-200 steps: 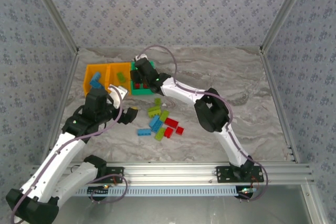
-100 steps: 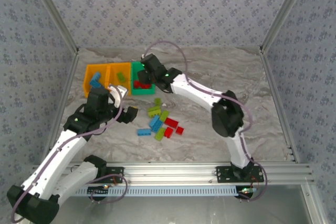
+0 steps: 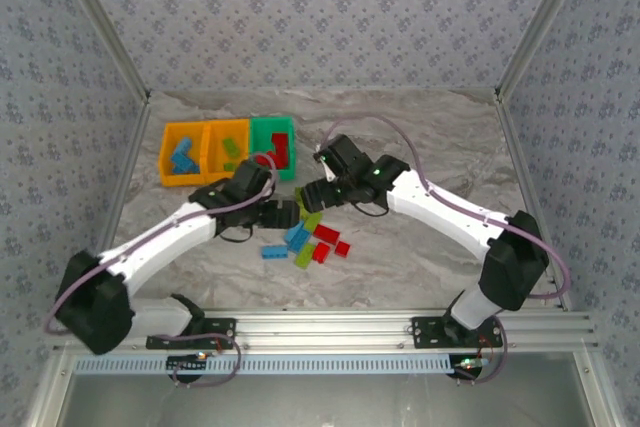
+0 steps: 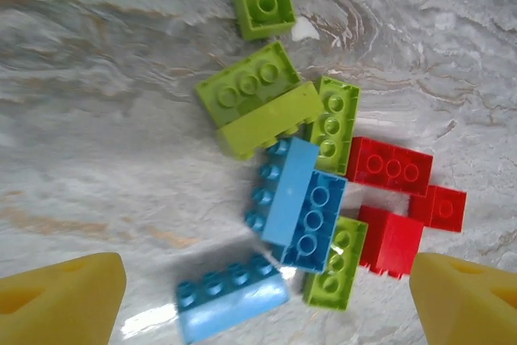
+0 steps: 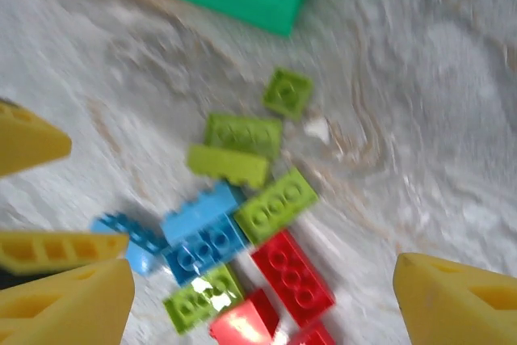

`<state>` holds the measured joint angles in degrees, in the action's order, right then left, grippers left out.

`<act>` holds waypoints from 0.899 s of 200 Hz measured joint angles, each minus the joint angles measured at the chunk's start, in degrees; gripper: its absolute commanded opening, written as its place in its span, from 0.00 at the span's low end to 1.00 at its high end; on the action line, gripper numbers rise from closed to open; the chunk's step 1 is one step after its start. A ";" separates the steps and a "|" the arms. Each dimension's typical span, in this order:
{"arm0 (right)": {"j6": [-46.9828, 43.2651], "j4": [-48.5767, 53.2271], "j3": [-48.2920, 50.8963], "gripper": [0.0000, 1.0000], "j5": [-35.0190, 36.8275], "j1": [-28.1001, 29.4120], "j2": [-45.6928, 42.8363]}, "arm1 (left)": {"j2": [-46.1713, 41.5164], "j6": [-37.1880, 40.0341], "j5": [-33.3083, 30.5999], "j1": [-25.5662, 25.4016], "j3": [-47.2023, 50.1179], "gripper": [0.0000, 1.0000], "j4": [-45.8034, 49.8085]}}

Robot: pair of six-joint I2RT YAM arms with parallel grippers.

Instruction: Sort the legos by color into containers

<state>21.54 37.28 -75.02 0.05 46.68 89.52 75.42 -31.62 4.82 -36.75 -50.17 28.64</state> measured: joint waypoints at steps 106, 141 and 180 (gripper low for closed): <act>3.72 1.20 8.63 0.93 -0.76 -5.55 -8.66 | 20.61 -7.93 -4.92 -1.62 -4.79 0.98 -8.31; 4.20 1.27 10.45 0.94 -1.49 -6.75 -9.70 | 22.45 -8.52 -8.04 -1.62 -5.55 0.77 -7.54; 4.39 1.09 11.47 0.95 -3.67 -6.95 -9.70 | 22.51 -9.11 -9.42 -1.57 -5.55 0.59 -7.80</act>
<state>25.93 38.37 -63.55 -3.62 39.72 79.81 97.93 -40.73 -4.60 -38.33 -55.72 20.84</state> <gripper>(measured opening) 0.949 0.635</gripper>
